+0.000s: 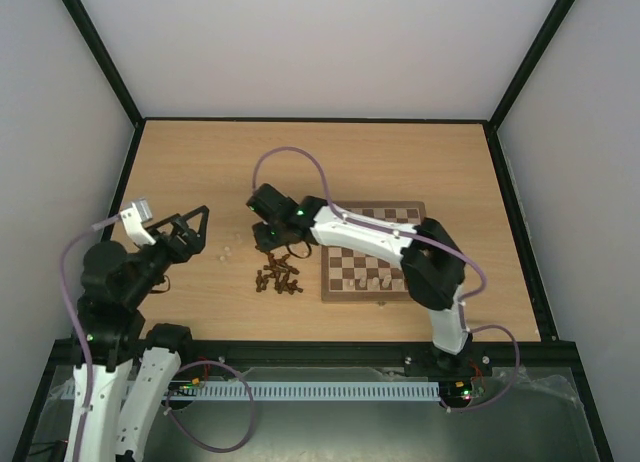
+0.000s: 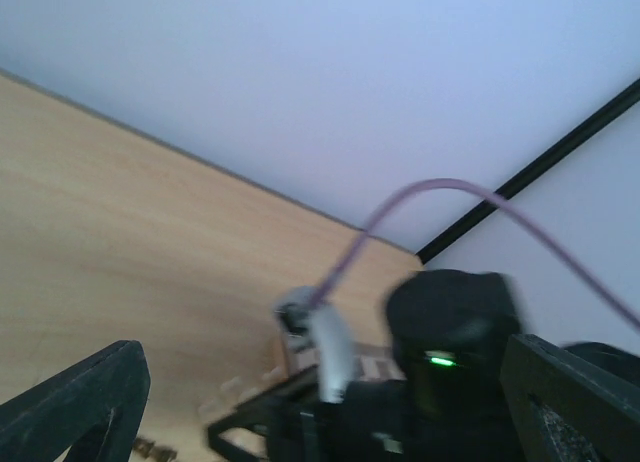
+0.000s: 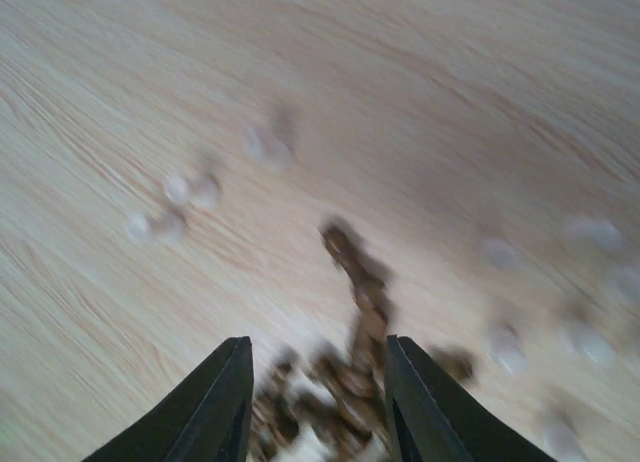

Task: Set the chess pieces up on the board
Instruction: Pick up the chess piece at the center of the board.

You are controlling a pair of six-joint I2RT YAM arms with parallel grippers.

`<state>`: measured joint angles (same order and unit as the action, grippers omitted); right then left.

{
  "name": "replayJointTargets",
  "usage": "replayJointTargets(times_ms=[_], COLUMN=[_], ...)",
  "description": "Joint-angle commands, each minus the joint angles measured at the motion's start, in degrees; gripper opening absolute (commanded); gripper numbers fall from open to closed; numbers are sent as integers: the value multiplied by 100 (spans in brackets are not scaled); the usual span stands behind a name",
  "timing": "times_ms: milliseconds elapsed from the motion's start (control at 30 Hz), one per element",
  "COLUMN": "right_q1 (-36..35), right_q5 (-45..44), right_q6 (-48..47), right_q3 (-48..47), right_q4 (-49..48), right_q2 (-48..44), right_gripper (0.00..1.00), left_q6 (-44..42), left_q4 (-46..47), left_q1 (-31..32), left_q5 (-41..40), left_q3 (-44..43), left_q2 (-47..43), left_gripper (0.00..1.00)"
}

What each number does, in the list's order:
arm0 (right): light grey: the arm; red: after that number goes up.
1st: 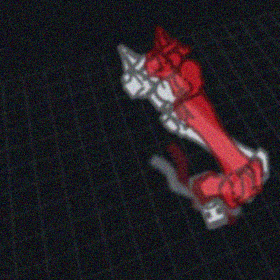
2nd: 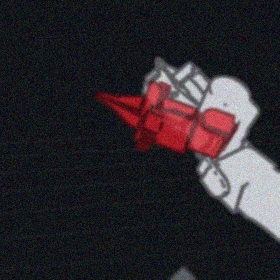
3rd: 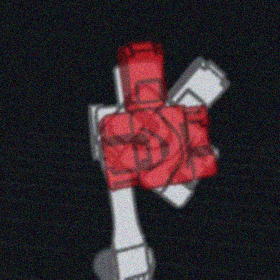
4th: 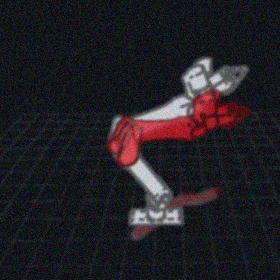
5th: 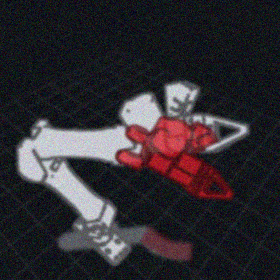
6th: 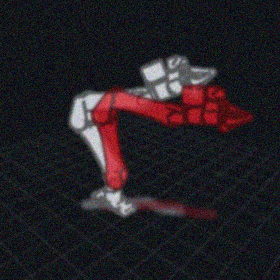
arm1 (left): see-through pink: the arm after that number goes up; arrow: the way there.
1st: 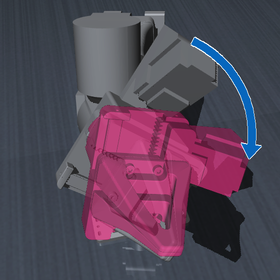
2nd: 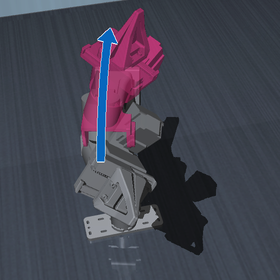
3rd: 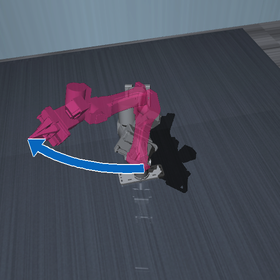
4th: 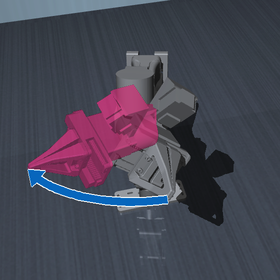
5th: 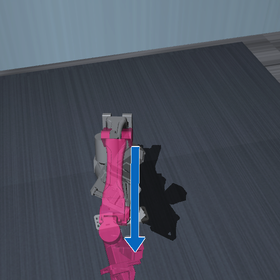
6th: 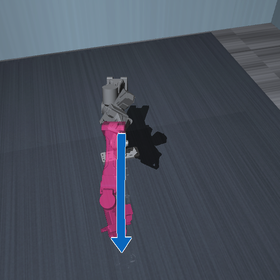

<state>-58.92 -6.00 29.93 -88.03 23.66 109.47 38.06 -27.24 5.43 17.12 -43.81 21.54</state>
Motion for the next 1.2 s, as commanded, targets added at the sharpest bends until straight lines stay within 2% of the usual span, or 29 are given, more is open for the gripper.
replayJointTargets(times_ms=[0,100,233,733,833,1000,1167], right_q1=[-34,-41,-47,-50,-50,-47,-48], right_q5=[297,377,463,405,358,273,152], right_q6=[-251,-339,-404,-501,-514,-539,-576], right_q3=[-1154,-1947,-2744,-3727,-3817,-3869,-3874], right_q4=[239,498,736,947,968,969,1027], right_q2=[865,1549,2215,3223,3325,3395,3362], right_gripper=[42,49,48,35,31,15,6], left_q6=[80,40,-83,-265,-275,-283,-275], left_q4=[-265,-335,-452,-517,-522,-533,-531], left_q1=[-42,-42,-42,-42,-42,-42,-42], left_q5=[161,142,107,11,2,-18,-16], left_q3=[-457,-596,-723,-730,-727,-721,-691], left_q2=[-239,-286,-230,-203,-194,-187,-190], left_gripper=[100,100,100,99,99,99,99])
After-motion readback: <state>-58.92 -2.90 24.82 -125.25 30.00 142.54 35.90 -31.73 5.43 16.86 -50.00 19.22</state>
